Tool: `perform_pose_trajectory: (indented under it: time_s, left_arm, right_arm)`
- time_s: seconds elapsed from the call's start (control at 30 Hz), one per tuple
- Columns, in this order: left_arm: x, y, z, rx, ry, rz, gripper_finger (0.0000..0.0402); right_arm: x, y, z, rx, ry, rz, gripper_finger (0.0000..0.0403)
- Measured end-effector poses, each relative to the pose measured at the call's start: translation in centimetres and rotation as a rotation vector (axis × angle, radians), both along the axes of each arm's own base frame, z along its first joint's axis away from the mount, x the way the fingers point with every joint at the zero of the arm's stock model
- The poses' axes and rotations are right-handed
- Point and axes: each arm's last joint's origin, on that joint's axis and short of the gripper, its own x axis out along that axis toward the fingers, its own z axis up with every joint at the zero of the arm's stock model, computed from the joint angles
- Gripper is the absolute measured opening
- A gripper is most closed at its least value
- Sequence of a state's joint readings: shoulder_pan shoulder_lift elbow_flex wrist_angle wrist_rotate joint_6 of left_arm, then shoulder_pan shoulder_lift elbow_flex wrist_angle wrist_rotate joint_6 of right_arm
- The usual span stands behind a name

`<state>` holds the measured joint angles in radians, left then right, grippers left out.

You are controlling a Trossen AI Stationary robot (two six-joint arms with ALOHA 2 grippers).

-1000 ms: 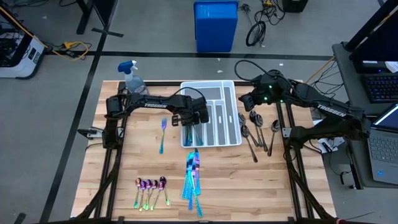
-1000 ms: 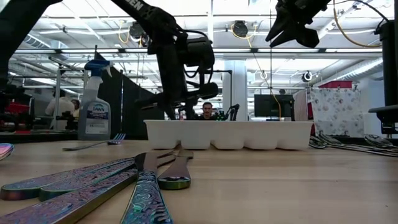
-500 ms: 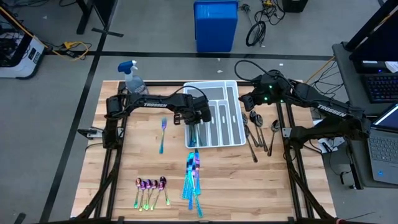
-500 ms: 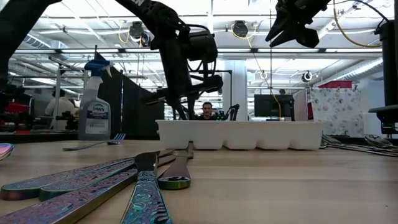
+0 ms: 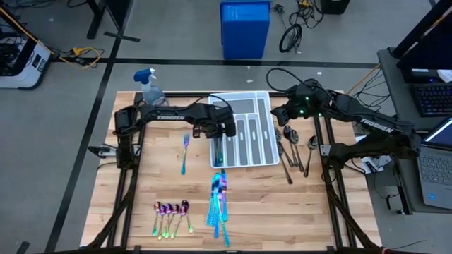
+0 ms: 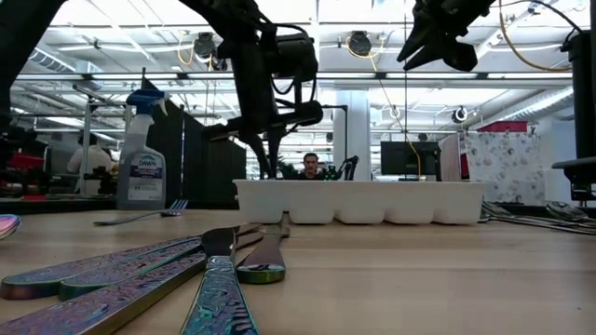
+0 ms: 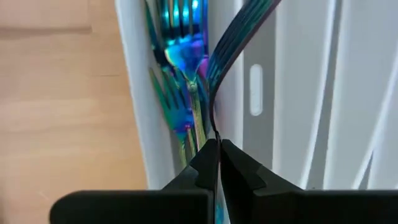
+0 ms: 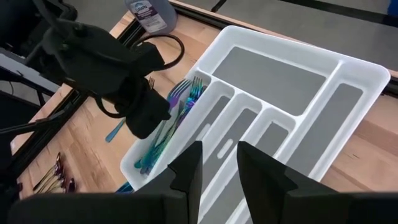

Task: Sort silverware

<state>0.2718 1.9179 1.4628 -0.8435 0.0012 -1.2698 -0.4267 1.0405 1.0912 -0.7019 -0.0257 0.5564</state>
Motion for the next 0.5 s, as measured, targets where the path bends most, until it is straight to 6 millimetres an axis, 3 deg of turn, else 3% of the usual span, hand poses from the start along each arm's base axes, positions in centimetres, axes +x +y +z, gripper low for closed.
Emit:
perform_pose_trajectory:
  time_s: [0.23,0.5]
  left_arm:
    - [0.1,0.1,-0.5,0.032,0.023,-0.037,0.0006]
    - [-0.5,0.4,-0.6,0.037,0.077,-0.058,0.0082]
  right_arm:
    - [0.0,0.0,0.0,0.000,0.000,0.000,0.0084]
    - [-0.3,-0.8,-2.6,0.103,0.221,-0.145,0.0084]
